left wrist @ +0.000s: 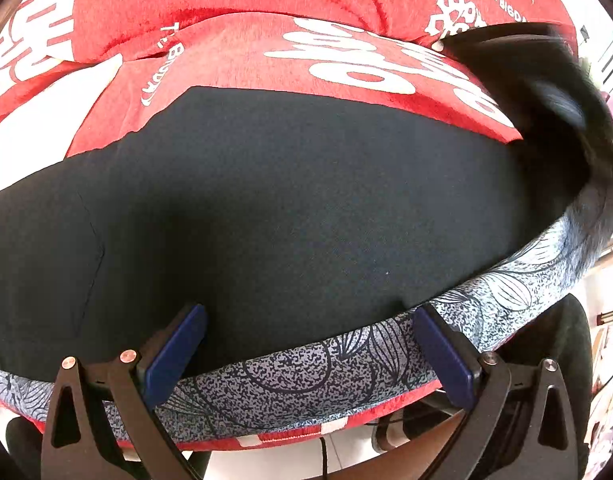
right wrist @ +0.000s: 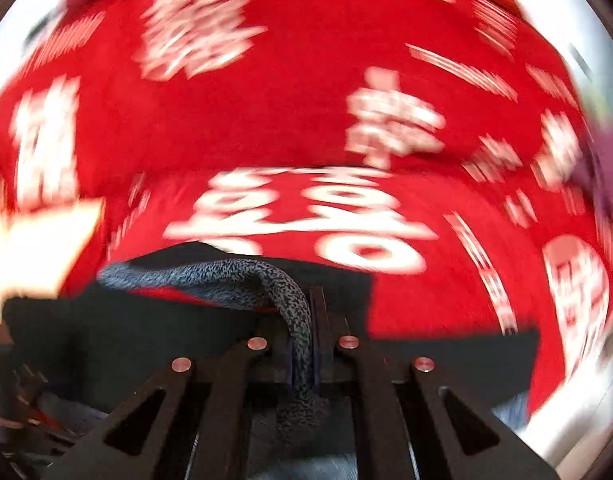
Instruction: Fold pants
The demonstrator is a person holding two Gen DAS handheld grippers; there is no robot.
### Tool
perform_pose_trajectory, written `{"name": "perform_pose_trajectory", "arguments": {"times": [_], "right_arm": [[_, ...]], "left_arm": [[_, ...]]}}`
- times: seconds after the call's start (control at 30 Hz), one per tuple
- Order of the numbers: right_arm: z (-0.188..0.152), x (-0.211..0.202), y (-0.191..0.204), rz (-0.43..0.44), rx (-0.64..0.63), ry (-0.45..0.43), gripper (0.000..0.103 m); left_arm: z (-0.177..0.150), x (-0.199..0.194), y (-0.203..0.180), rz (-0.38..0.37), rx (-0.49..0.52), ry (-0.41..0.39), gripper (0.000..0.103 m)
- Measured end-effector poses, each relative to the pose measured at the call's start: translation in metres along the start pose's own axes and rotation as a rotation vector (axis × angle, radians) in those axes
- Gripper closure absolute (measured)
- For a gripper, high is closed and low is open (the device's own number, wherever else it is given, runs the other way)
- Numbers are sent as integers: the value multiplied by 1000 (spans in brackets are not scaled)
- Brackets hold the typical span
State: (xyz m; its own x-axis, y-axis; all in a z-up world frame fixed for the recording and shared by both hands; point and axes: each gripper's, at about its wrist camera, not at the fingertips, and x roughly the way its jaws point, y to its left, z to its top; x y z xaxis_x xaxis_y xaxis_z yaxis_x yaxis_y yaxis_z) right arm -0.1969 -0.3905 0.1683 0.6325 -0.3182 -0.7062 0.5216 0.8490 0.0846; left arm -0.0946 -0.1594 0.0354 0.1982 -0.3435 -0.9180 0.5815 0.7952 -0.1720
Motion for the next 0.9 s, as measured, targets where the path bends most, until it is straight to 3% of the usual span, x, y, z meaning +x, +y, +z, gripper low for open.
{"name": "perform_pose_trajectory", "arguments": {"times": [0.07,0.13,0.17,0.27,0.43,0.47,0.5,0.53,0.57,0.7,0.77,0.83,0.87,0.9], "right_arm": [[-22,-9,-51,-30,154,10,96],[-44,2,-85,-22,227,75,96],[-59,13,-103,10,278,132,94],[-78,33,-128,92,355,188,91],[-84,47,-154,233,507,139,82],[-86,47,-159,240,533,127,71],[-88,45,-165,235,565,114,51],[-88,44,-167,240,586,100,39],[-92,39,-176,253,630,65,21],[-109,29,-211,327,792,-7,18],[-113,38,-222,374,853,-30,20],[-114,39,-229,394,876,-51,54],[-113,44,-232,411,878,-35,97],[-113,45,-236,415,890,-19,97]], "left_arm": [[0,0,0,-3,-2,4,0],[2,1,-1,2,0,11,0],[3,3,-1,7,4,14,0],[4,5,-4,23,15,24,0],[3,4,-6,38,20,42,0],[3,4,-6,42,19,46,0],[3,4,-7,45,17,49,0],[4,5,-7,50,14,52,0],[5,6,-8,55,10,55,0],[9,7,-11,57,5,63,0],[11,8,-15,57,8,67,0],[13,8,-18,58,20,69,0],[14,8,-21,61,30,71,0],[14,8,-22,61,35,70,0]]}}
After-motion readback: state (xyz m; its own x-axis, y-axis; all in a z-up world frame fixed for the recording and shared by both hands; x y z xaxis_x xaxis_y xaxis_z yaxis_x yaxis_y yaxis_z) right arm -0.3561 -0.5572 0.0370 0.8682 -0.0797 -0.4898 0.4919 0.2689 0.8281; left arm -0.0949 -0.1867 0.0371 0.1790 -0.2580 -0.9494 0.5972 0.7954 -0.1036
